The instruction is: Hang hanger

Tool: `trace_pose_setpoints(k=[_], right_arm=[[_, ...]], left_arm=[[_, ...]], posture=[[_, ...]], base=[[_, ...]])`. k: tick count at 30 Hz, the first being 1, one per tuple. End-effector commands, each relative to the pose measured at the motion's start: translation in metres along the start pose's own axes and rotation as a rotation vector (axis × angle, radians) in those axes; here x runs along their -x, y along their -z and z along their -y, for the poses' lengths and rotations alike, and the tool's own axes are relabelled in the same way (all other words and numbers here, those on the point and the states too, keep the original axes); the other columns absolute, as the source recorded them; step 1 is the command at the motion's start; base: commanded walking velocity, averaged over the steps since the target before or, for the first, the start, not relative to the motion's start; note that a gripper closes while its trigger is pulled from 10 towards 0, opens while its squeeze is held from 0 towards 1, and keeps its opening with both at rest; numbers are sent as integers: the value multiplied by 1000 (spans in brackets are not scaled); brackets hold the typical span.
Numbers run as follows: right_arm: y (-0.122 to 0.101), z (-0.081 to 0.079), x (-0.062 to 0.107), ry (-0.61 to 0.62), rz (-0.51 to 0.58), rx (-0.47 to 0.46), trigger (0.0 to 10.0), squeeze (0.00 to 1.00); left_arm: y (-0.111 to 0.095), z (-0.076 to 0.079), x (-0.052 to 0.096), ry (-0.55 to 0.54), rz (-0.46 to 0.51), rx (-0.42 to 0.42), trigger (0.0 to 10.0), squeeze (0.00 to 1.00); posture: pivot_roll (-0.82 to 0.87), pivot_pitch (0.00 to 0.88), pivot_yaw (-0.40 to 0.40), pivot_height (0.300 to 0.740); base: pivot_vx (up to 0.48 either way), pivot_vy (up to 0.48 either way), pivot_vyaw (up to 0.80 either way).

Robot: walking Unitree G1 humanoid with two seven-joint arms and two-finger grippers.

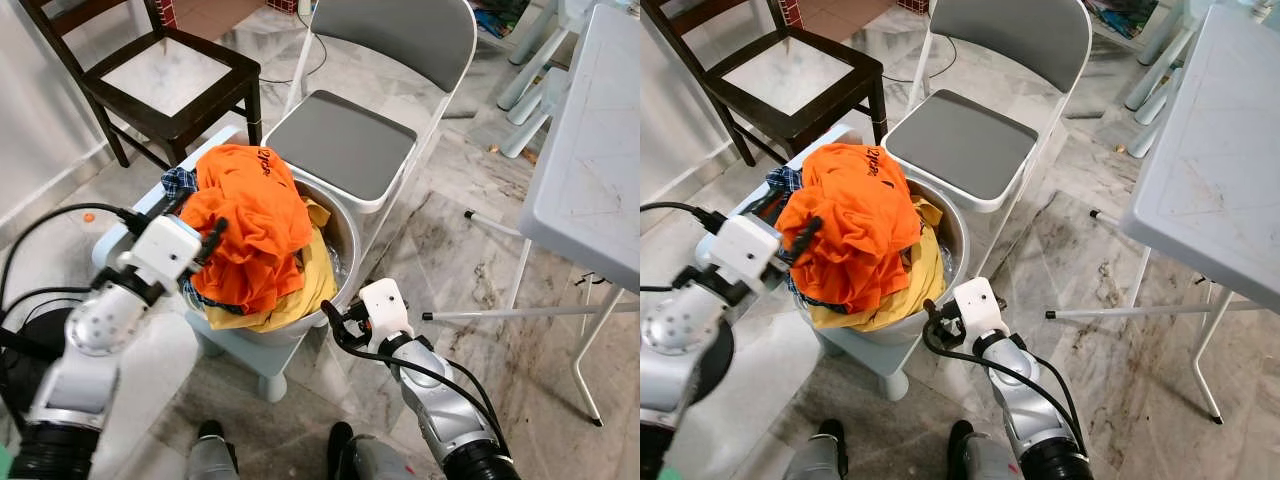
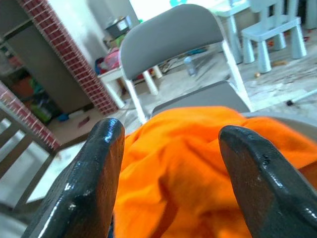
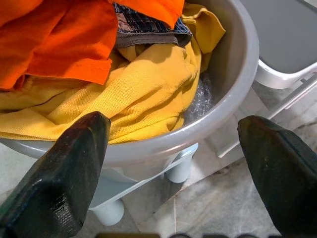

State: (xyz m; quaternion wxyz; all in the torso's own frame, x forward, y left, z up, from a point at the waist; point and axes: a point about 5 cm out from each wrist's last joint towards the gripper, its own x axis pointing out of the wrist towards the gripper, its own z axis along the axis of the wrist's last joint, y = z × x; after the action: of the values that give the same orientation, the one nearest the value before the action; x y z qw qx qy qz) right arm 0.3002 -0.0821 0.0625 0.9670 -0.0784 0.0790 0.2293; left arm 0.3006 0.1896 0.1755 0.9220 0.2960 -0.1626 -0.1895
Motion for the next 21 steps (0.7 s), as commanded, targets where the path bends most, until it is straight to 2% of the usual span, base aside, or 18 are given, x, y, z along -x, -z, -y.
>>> trace_pose_setpoints(k=[1, 2, 4, 8, 9, 16, 17, 18, 19, 20, 21], right_arm=[[8, 1, 4, 5, -31, -2, 10000, 0], [8, 1, 4, 5, -31, -2, 10000, 0], [8, -1, 3, -2, -31, 0, 10000, 0], [7, -2, 3, -3, -29, 0, 10000, 0], [7, -2, 3, -3, -27, 1, 10000, 0], [8, -1, 5, 9, -31, 4, 10000, 0], [8, -1, 6, 10, -31, 4, 10000, 0], [8, -1, 6, 11, -31, 4, 10000, 0], [8, 0, 6, 13, -31, 4, 10000, 0], [7, 0, 6, 15, -31, 4, 10000, 0], [7, 0, 6, 15, -31, 4, 10000, 0]], left_arm=[[-2, 8, -6, 57, 13, -16, 10000, 1000], [-2, 8, -6, 57, 13, -16, 10000, 1000], [4, 11, -20, 100, -15, -30, 10000, 1000], [10, 9, -34, 59, -45, 14, 10000, 1000], [15, 10, -40, 53, -78, 40, 10000, 1000], [36, 16, -46, 67, -182, 132, 10000, 1000], [42, 19, -44, 81, -211, 145, 2863, 1000], [45, 21, -42, 93, -223, 154, 0, 1000], [47, 23, -40, 104, -230, 156, 0, 1000], [49, 24, -38, 111, -237, 151, 0, 757], [49, 23, -38, 109, -238, 145, 0, 757]], posture=[[212, 304, -134, 740], [212, 304, -134, 740], [207, 303, -135, 740], [200, 303, -134, 740], [192, 300, -133, 740], [174, 299, -129, 740], [165, 297, -126, 740], [164, 296, -126, 740], [164, 296, -126, 740], [165, 296, -125, 740], [165, 296, -125, 740]], base=[[0, 0, 0], [0, 0, 0], [0, 0, 0], [0, 0, 0], [0, 0, 0], [0, 0, 0], [0, 0, 0], [0, 0, 0], [0, 0, 0], [0, 0, 0], [0, 0, 0]])
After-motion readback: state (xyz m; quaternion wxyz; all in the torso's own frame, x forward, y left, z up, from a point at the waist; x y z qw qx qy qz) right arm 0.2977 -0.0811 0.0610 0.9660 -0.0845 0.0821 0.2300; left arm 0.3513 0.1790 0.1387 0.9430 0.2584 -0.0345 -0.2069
